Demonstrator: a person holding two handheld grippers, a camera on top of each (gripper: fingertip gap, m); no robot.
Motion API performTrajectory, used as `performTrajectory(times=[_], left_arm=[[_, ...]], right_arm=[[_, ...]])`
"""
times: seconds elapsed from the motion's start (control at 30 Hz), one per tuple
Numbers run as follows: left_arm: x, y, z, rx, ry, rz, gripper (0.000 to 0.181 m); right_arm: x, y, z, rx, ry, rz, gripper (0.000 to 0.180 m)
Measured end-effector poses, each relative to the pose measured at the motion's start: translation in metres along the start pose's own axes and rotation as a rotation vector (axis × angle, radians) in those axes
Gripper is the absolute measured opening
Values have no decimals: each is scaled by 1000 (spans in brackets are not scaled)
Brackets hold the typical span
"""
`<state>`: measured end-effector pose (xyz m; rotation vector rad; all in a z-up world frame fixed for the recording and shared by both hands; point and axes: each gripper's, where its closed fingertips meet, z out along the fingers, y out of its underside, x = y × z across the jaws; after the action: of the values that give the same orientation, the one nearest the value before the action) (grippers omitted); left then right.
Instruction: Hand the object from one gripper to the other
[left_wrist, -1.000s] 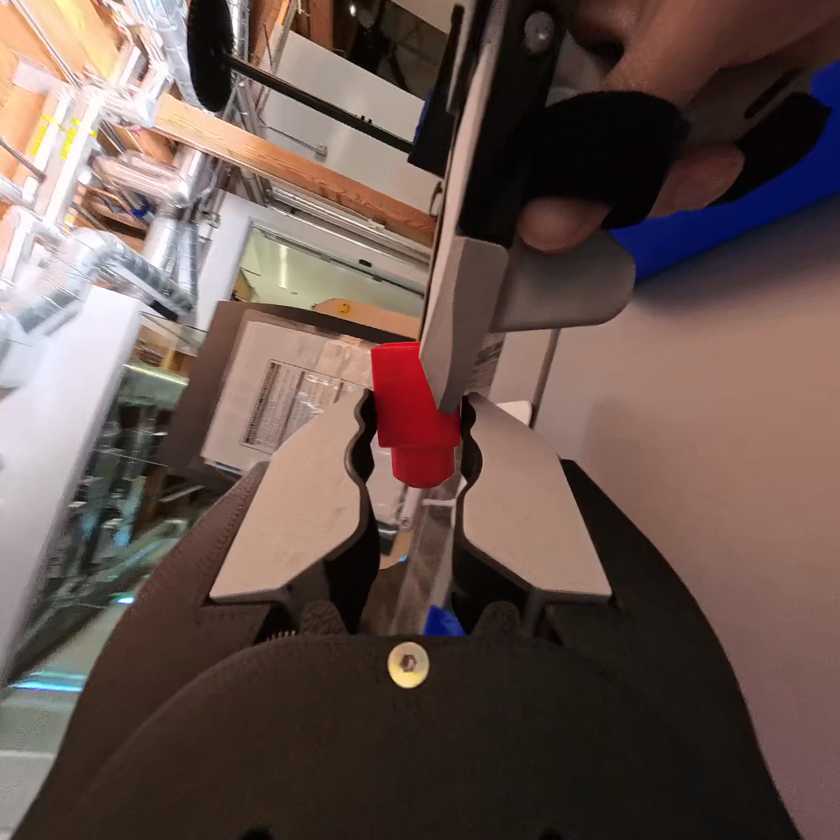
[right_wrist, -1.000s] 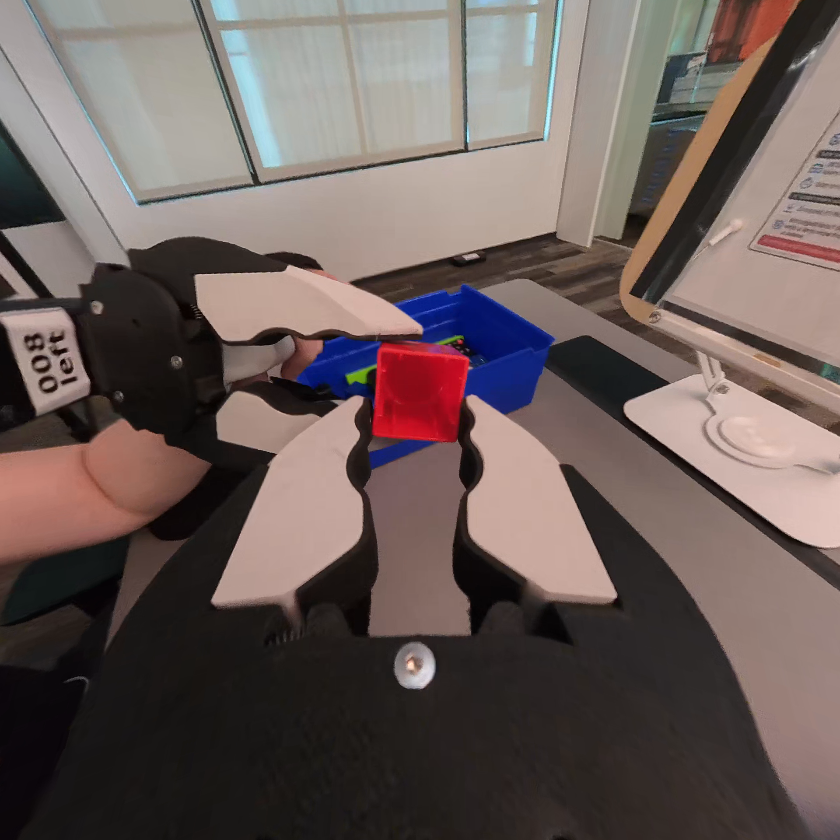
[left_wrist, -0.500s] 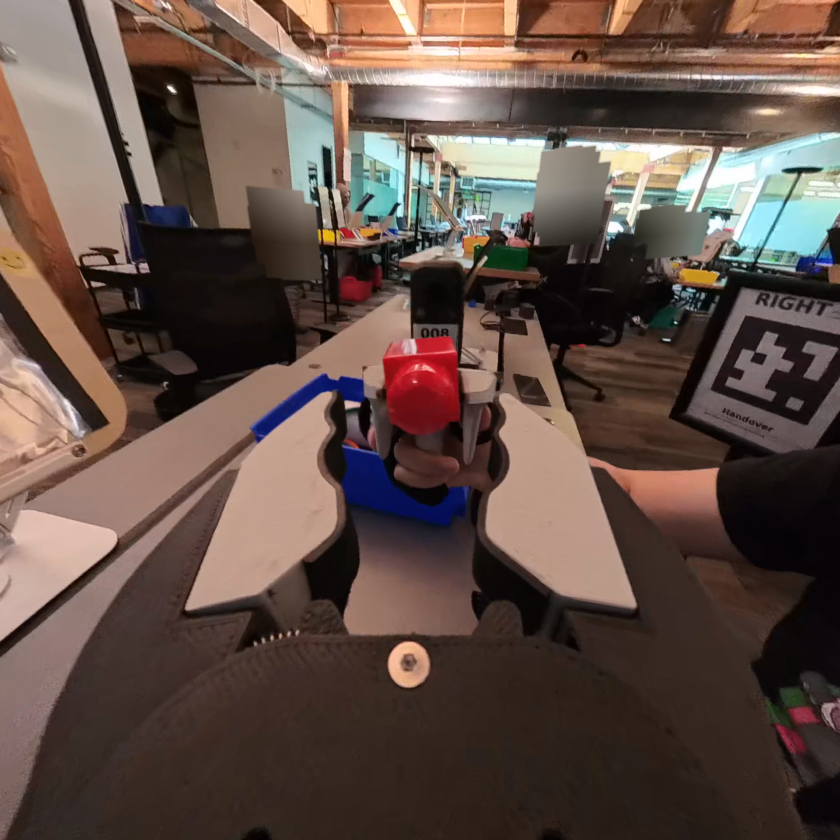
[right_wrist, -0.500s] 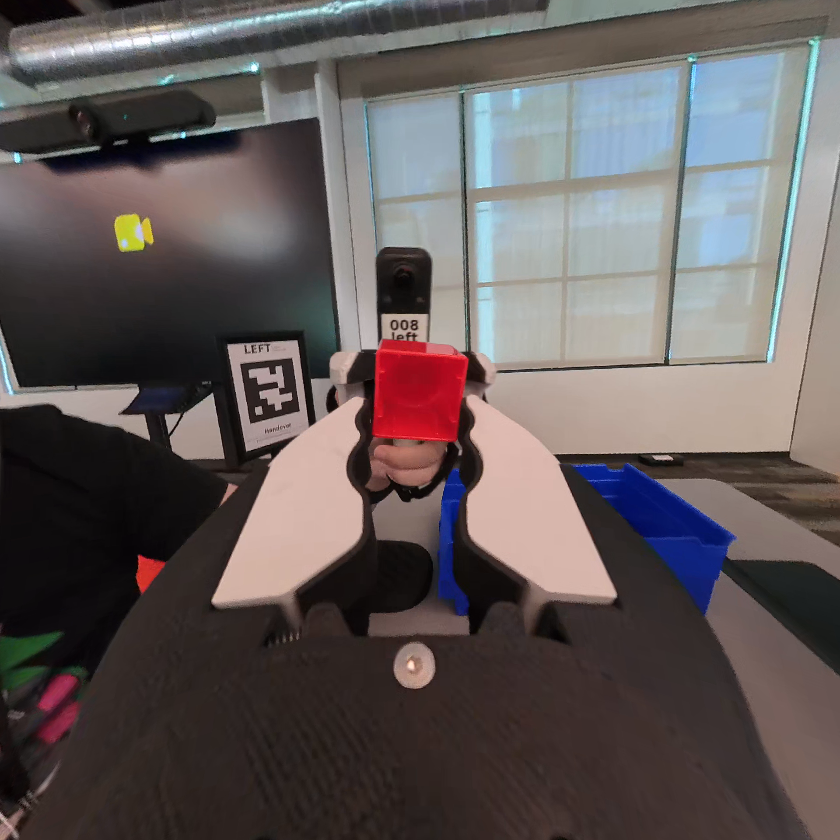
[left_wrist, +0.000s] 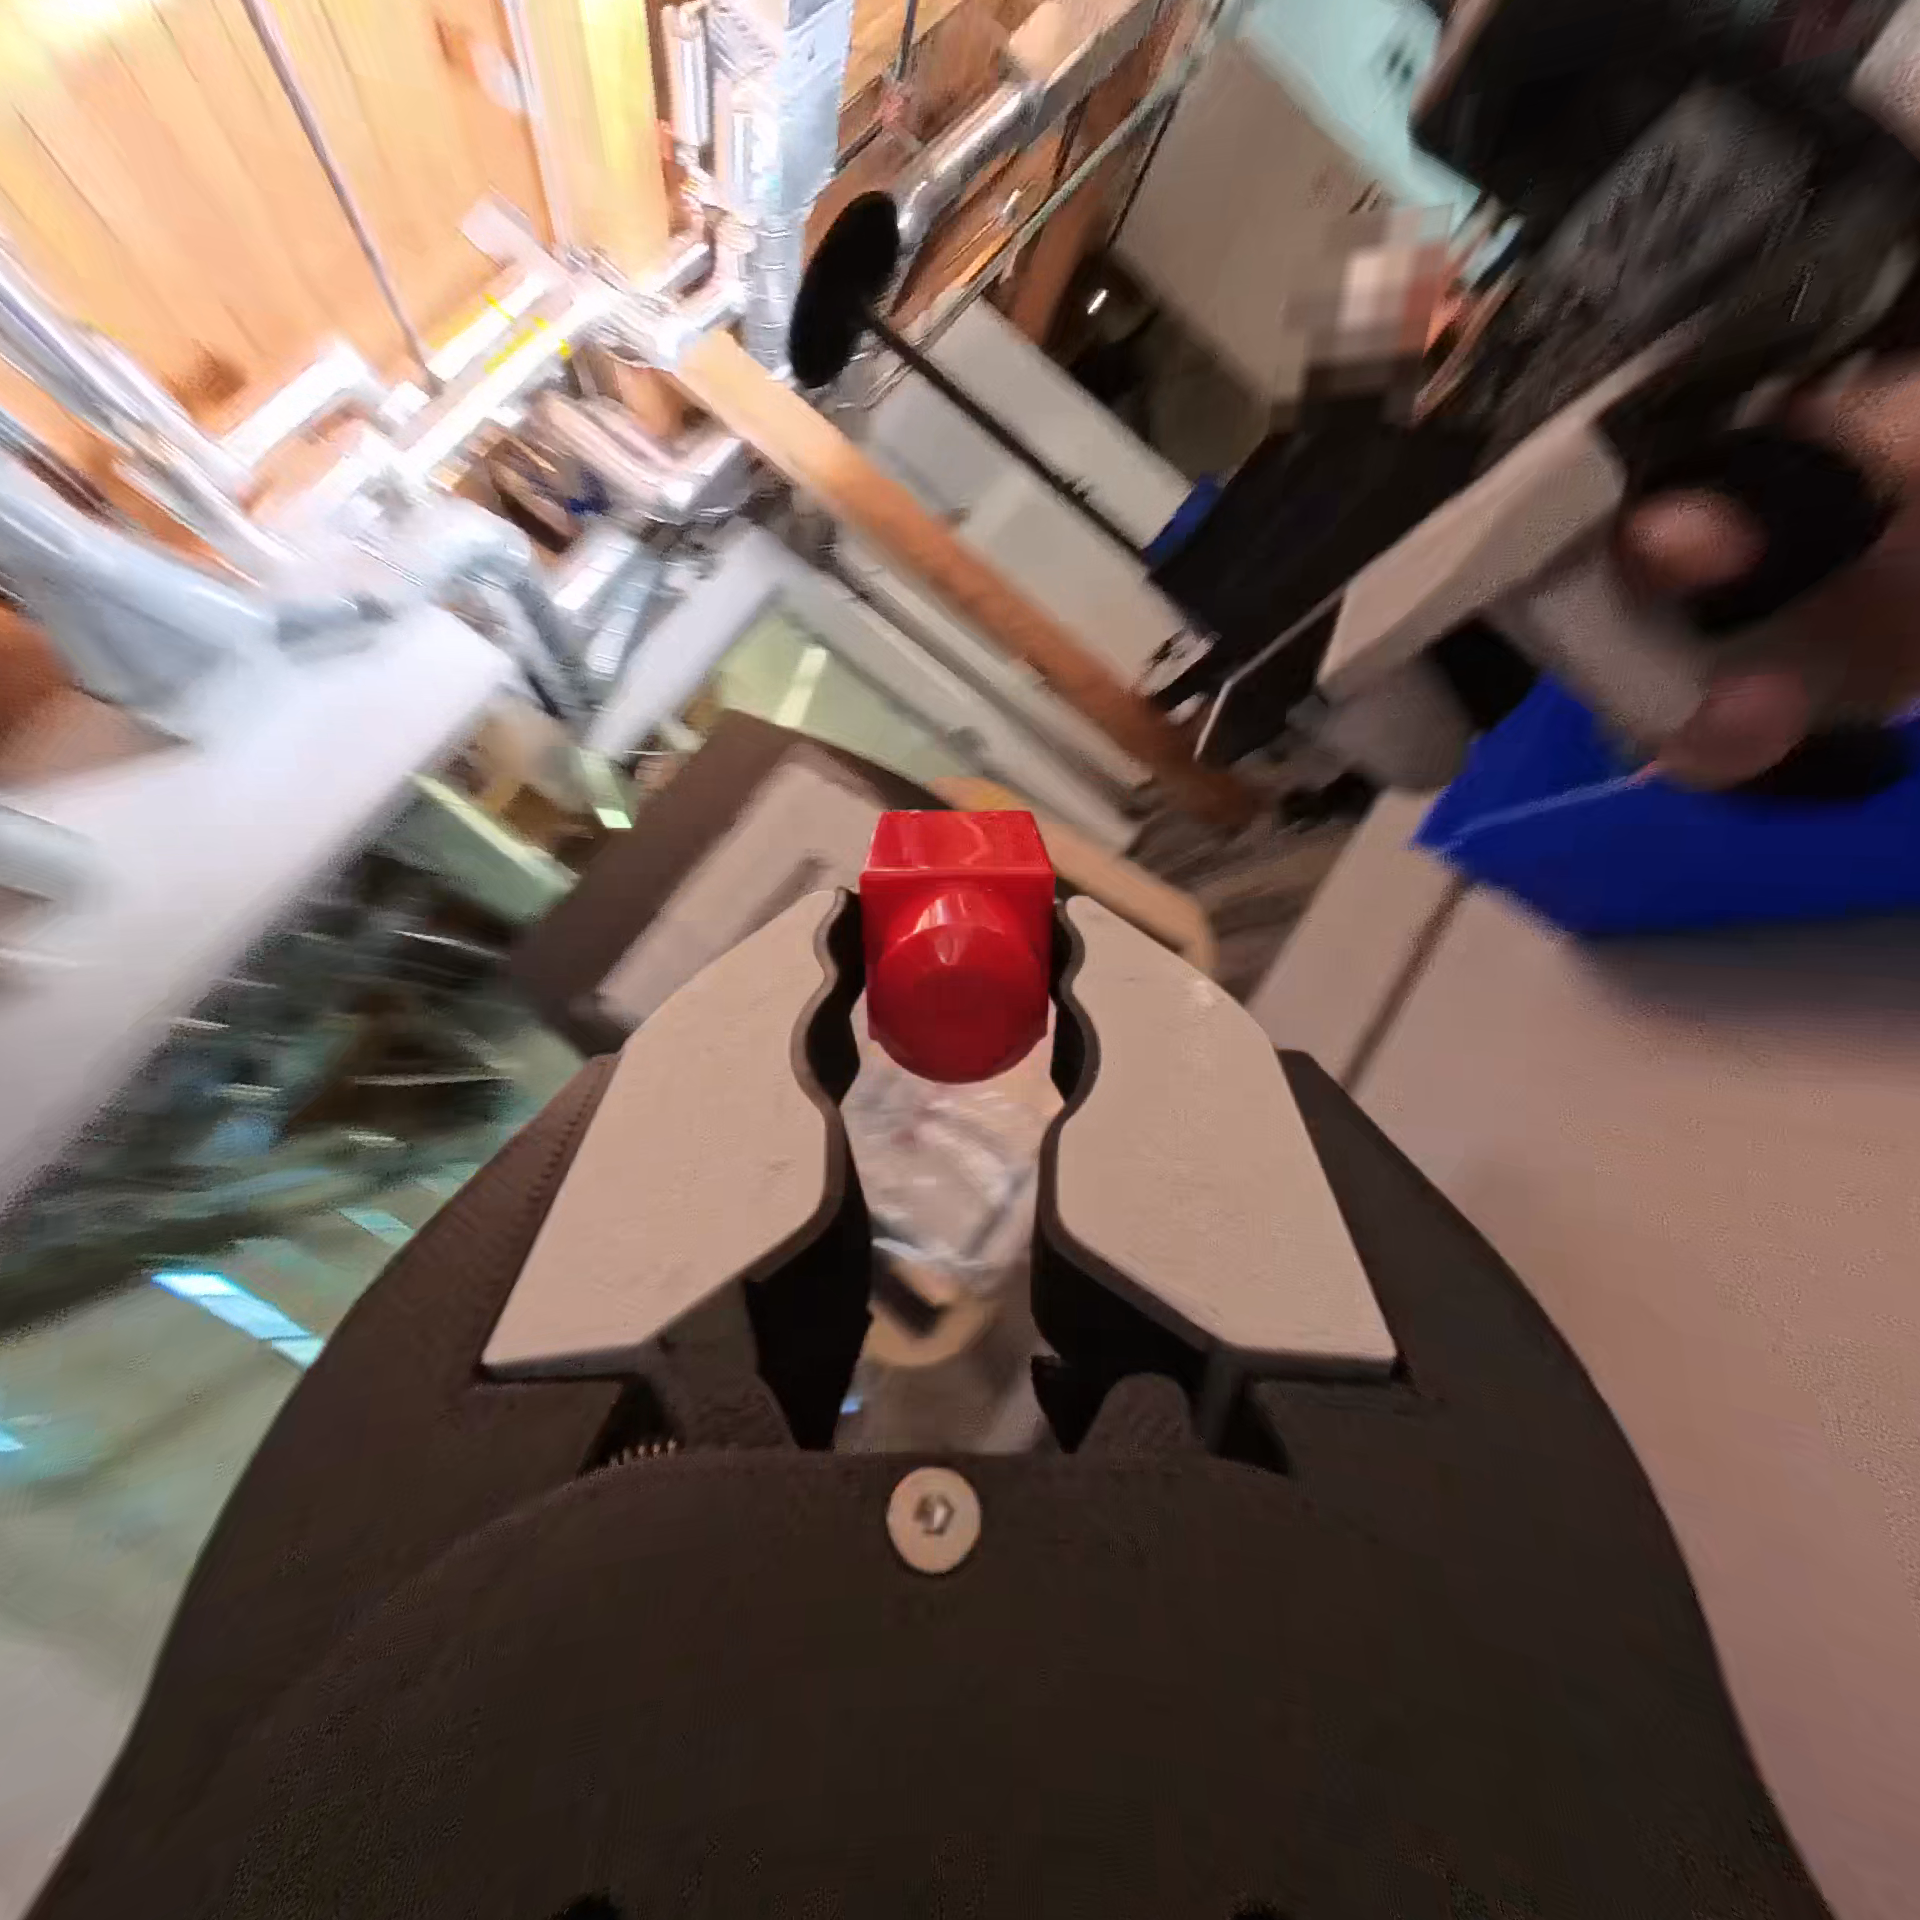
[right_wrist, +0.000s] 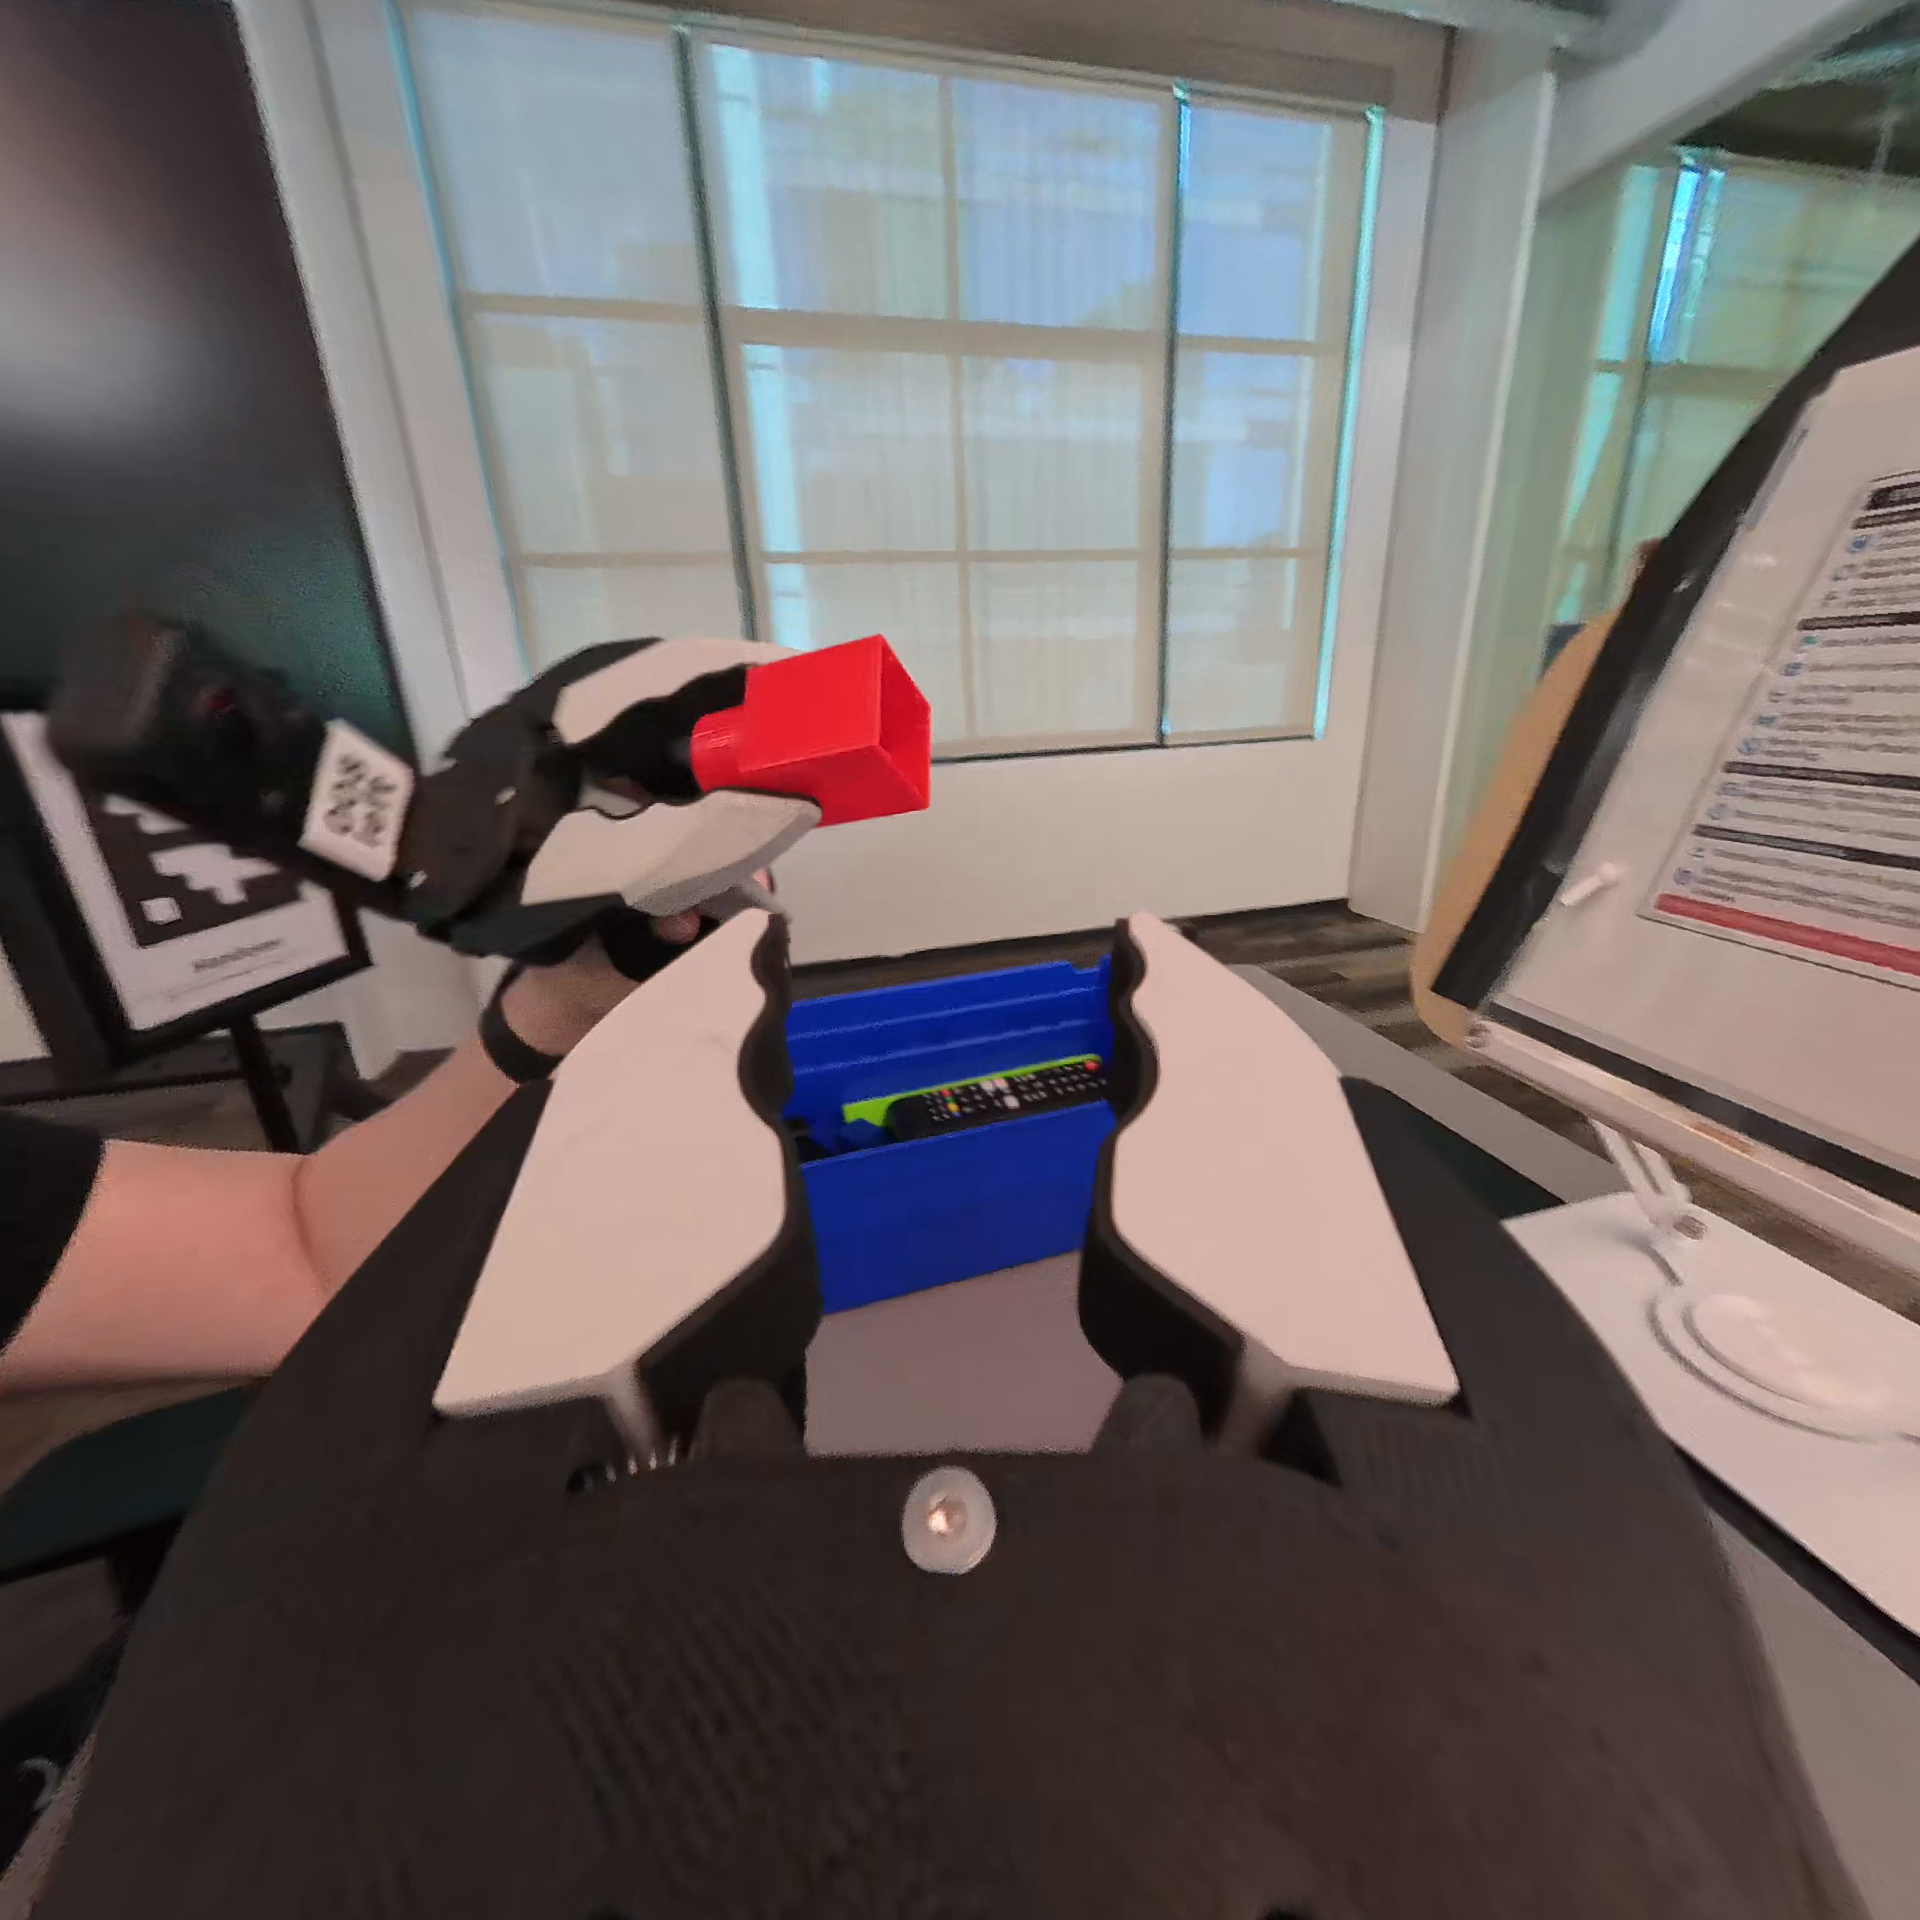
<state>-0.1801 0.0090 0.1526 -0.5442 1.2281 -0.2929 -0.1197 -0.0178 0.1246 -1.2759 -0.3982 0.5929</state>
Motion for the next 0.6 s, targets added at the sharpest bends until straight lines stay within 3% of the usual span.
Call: performTrajectory(times=[0.07,0.17,0.27,0.47,0.6], left_arm=[[9,-3,2,2,-35,115,34],[30,-15,5,86,0,121,34],[36,-29,1,175,-8,81,34],[40,-46,-6,260,-19,65,33],[48,-45,-2,260,20,16,33]], right_arm=[[-7,1,5,-19,29,-42,62],[-29,-1,15,-3,-42,-18,69],[-37,-1,18,-2,-125,180,79],[-52,1,25,42,-369,653,79],[-61,-5,22,111,-497,747,46]])
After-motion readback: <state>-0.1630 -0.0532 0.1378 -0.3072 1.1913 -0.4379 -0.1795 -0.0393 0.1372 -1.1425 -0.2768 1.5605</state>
